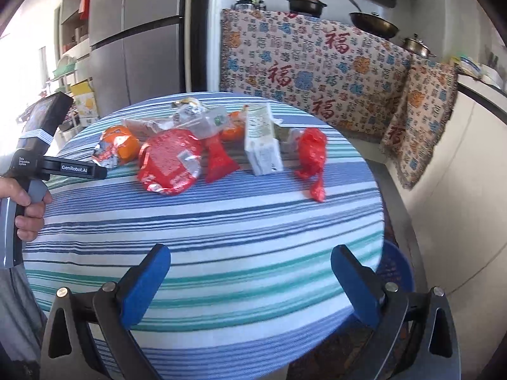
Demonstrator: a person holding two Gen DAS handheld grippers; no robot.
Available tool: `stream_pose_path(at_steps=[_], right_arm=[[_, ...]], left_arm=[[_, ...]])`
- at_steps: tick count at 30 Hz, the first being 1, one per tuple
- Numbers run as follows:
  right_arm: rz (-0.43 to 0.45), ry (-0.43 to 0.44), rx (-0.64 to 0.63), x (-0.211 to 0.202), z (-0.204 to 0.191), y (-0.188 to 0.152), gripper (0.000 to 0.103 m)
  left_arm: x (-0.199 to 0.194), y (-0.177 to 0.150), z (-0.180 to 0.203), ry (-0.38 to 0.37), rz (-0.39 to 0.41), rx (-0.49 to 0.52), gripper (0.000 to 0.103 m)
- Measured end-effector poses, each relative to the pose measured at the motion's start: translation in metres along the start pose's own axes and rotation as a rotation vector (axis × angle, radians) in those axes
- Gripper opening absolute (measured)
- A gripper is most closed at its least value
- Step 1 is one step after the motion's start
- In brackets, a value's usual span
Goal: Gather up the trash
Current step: 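Grasp the crushed orange can with the left gripper while the right gripper grasps the red can, then lift the orange can with the left gripper while the right gripper lifts the red can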
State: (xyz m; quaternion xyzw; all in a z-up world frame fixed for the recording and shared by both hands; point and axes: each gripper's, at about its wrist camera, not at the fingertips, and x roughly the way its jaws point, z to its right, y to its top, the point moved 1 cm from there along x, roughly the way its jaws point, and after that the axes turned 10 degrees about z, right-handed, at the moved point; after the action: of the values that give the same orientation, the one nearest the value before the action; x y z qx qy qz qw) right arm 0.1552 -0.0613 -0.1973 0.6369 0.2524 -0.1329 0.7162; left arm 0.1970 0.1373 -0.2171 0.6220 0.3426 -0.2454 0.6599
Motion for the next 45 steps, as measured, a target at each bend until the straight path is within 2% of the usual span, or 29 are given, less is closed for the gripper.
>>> stream_pose_path(at_steps=[2,5,9,12,15,16,17,18,19,20,21,22,27,31,35,38,45], right_arm=[[-0.004,0.068,-0.031,0.017,-0.018,0.011,0.103],[0.001,0.121,-0.081,0.041,-0.044,0.028,0.103],[-0.020,0.128,-0.154,0.081,-0.074,0.048,0.101],[-0.071,0.119,-0.217,0.108,-0.089,0.049,0.095],[-0.069,0.086,-0.240,0.112,-0.091,0.049,0.067],[-0.056,0.082,-0.229,0.109,-0.089,0.050,0.055],[-0.043,0.090,-0.209,0.102,-0.084,0.051,0.049],[-0.036,0.105,-0.182,0.095,-0.079,0.053,0.047],[-0.032,0.118,-0.159,0.093,-0.074,0.055,0.046],[-0.026,0.136,-0.127,0.087,-0.068,0.057,0.045],[-0.024,0.153,-0.096,0.081,-0.061,0.059,0.045],[-0.029,0.170,-0.067,0.076,-0.055,0.060,0.044],[-0.067,0.269,0.115,0.052,-0.016,0.055,0.040],[-0.106,0.336,0.244,0.040,0.013,0.043,0.040],[-0.096,0.287,0.202,0.032,0.028,0.027,0.039],[-0.063,0.312,0.198,0.026,0.033,0.018,0.039],[-0.034,0.282,0.232,0.012,0.041,0.012,0.038]], left_arm=[[-0.001,-0.003,0.001,-0.031,0.012,0.007,0.102],[-0.007,-0.003,0.004,-0.092,0.045,-0.006,0.102],[-0.014,0.012,0.001,-0.186,0.108,-0.035,0.102],[-0.001,0.024,-0.003,-0.251,0.099,-0.078,0.102],[0.016,0.030,-0.005,-0.312,0.057,-0.142,0.102],[0.016,0.031,-0.004,-0.314,0.070,-0.149,0.101],[0.016,0.032,-0.002,-0.322,0.069,-0.148,0.099],[0.016,0.033,0.000,-0.340,0.066,-0.147,0.085],[0.015,0.032,0.000,-0.356,0.065,-0.140,0.066],[0.016,0.032,0.004,-0.371,0.056,-0.130,0.059],[0.015,0.030,0.006,-0.396,0.054,-0.127,0.047],[0.013,0.029,0.007,-0.417,0.048,-0.132,0.042],[0.000,0.019,0.016,-0.416,0.058,-0.099,0.037],[-0.014,0.009,0.018,-0.414,0.038,-0.116,0.034],[-0.034,-0.005,0.027,-0.394,0.039,-0.090,0.034],[-0.048,-0.019,0.040,-0.389,0.052,-0.059,0.034],[-0.067,-0.044,0.055,-0.368,0.103,-0.026,0.032]])
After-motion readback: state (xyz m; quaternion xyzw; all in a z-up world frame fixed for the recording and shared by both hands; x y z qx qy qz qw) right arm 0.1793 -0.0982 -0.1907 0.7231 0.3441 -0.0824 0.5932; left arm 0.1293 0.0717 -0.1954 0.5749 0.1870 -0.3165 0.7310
